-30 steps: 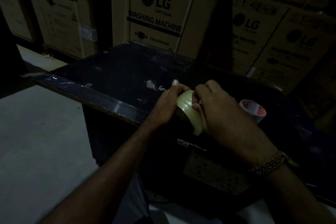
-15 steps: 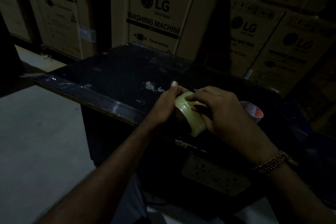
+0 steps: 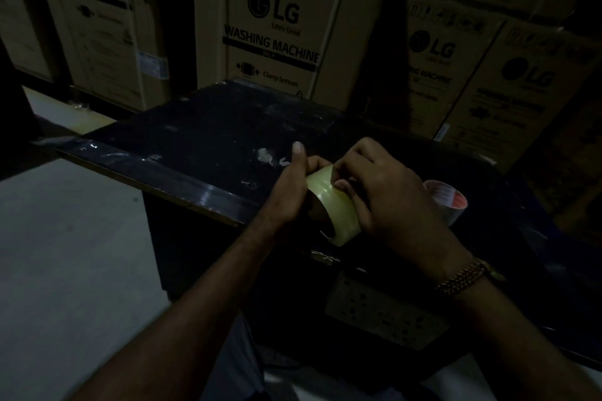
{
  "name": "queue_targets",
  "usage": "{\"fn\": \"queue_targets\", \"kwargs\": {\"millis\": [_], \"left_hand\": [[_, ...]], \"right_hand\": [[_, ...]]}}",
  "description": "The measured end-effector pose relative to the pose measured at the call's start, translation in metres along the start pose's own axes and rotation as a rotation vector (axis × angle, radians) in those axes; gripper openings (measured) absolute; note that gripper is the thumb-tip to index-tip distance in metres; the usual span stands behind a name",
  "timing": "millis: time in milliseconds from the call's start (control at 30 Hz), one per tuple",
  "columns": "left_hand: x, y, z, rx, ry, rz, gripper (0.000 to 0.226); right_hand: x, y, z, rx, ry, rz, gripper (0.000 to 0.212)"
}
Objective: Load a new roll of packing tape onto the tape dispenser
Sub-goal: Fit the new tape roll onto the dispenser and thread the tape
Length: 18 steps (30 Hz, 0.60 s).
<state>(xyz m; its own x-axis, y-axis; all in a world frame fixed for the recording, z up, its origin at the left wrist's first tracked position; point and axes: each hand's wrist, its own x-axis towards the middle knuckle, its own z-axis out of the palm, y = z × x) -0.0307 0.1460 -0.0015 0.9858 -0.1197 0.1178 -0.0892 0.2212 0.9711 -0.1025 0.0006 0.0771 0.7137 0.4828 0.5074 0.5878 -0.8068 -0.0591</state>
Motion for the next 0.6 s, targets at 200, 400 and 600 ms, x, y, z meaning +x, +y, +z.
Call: {"fn": "queue_targets", "kwargs": {"millis": [200,400,600], "left_hand": [[-0.003,-0.001,-0.003,-0.161,0.019,-0.053,0.088],[-0.007,0.005,0.001,-0.184,0.147,-0.124,0.075],[-0.007,0.006,0.001,-0.137,0.22,-0.182,0.072]], "right_hand": [[0.002,0.004,0.012,0.198,0.016,0.042,0.005],[0.0,-0.002,0.022,0.238,0.127,0.016,0.009],[-0.007,-0.005,0.027,0.212,0.251,0.023,0.01]]}}
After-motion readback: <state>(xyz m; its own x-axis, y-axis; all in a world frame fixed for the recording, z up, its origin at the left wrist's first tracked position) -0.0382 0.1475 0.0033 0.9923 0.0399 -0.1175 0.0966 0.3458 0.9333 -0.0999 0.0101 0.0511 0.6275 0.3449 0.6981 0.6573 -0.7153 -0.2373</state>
